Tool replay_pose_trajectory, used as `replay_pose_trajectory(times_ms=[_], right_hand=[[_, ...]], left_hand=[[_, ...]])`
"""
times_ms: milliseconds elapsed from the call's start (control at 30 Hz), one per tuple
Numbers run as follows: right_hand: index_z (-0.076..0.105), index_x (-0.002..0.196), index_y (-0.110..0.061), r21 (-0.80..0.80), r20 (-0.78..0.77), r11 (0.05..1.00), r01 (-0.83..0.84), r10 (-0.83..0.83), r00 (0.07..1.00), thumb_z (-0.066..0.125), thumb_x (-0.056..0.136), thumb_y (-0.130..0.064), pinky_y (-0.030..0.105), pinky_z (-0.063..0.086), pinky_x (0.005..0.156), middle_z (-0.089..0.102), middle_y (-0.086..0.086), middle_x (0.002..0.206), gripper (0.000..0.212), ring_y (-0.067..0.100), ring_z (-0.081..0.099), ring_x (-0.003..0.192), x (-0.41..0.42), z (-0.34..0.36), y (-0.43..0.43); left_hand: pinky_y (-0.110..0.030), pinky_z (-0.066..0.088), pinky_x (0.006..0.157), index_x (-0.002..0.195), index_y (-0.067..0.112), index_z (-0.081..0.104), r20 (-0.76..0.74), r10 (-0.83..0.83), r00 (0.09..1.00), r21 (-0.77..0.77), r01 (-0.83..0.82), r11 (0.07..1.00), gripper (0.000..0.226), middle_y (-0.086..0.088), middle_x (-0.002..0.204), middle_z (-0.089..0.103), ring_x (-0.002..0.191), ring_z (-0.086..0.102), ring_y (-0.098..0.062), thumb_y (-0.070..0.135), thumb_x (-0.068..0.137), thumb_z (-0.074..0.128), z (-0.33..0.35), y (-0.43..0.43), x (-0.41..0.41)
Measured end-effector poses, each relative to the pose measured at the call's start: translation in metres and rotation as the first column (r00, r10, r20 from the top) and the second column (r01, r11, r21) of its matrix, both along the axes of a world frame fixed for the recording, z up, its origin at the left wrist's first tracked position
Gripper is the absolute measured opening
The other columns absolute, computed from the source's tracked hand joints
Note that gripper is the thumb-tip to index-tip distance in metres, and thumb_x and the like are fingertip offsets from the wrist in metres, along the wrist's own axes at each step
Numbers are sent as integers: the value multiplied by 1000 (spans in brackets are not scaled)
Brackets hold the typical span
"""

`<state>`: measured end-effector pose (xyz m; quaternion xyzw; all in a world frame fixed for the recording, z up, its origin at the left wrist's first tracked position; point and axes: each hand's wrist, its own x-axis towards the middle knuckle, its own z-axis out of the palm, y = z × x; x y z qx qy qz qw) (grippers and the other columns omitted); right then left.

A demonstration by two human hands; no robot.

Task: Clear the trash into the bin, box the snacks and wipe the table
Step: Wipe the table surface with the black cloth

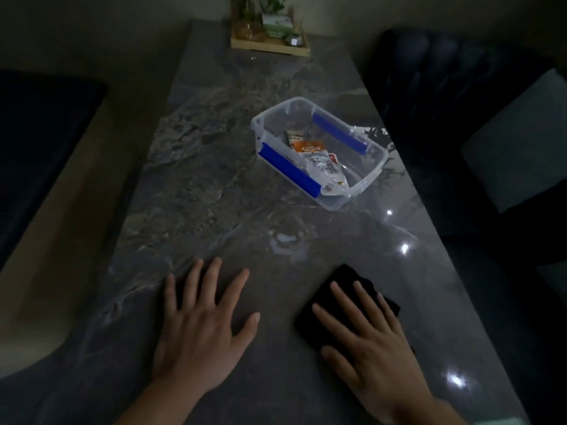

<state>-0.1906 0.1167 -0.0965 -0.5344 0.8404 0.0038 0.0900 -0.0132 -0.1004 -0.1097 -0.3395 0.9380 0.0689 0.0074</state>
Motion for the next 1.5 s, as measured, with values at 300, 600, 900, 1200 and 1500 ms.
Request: replay_pose_trajectory(times_ms=[300,600,900,1200,1500], right_hand=[[-1,152,-53,-11,41,978,209,-209,977,13,99,-66,54,-2,122,-10,-7,166,57,29,-15,152,2,-5,-86],[-7,152,-51,2,56,965,262,-261,964,6,97,-66,54,-5,122,-13,-6,166,59,27,-20,150,-31,-3,-117],[11,153,-52,-70,29,993,-100,102,994,18,100,-64,53,0,123,0,-8,167,55,27,-8,153,-17,-6,-107],[8,151,-56,-91,54,968,-234,240,969,18,100,-64,52,-4,122,-2,-9,167,53,26,-12,153,-5,-8,-116],[4,152,-53,8,68,817,577,-576,815,21,98,-65,58,3,122,-2,-4,168,58,29,-5,153,-137,0,-81]], left_hand=[[-64,19,115,144,36,46,0,0,1000,21,0,1000,71,-13,154,41,144,31,-35,66,79,46,1,0,1],[-58,21,118,140,29,50,-61,72,996,19,-71,997,61,-7,154,41,146,29,-28,56,85,43,0,2,0],[-55,31,111,130,17,57,-170,260,950,0,-264,965,51,-11,143,51,134,42,-33,37,84,46,-3,4,1],[-55,29,113,132,17,52,-144,248,958,4,-250,968,51,-10,144,47,135,39,-32,40,87,42,-4,2,4],[-62,29,111,132,17,53,-106,177,978,-12,-179,984,56,-15,143,48,135,39,-35,51,90,38,-2,5,3]])
